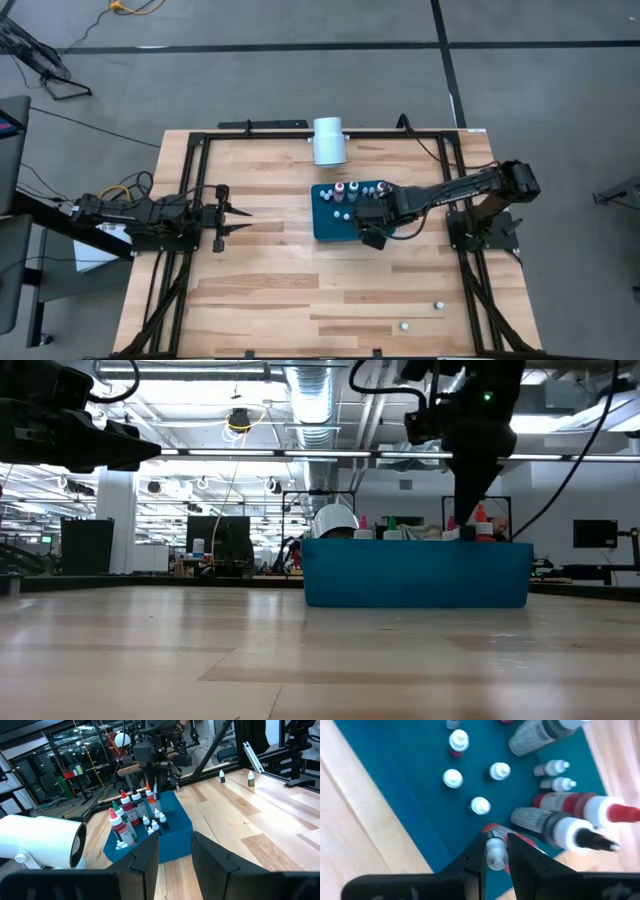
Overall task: Pick & Place food coloring
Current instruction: Put the top small black food coloring bottle into the blue bin
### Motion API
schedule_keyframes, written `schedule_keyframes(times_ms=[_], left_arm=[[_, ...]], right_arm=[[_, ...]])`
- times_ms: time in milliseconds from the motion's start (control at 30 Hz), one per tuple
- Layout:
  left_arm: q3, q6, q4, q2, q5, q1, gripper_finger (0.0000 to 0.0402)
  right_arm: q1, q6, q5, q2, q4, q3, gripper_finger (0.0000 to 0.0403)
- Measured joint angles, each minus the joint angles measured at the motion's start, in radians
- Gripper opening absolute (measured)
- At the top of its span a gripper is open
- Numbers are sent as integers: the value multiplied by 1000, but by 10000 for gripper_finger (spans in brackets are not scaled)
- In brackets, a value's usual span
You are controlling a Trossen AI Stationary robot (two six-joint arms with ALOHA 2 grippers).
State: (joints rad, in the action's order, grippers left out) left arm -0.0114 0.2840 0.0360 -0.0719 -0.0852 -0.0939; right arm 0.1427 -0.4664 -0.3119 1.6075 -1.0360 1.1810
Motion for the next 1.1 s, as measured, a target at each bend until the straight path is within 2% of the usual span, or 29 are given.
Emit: schedule_keyframes(times_ms=[533, 833, 1100], left_arm=[[0, 0, 0, 0, 0, 0, 105], [0, 0, 0, 0, 0, 0, 105], [0, 0, 0, 0, 0, 0, 105]], right_arm=[[-8, 3, 92, -9, 280, -195, 53], [-14, -14, 103, 2, 305, -208, 54], [-14, -39, 103, 2, 315, -208, 100]])
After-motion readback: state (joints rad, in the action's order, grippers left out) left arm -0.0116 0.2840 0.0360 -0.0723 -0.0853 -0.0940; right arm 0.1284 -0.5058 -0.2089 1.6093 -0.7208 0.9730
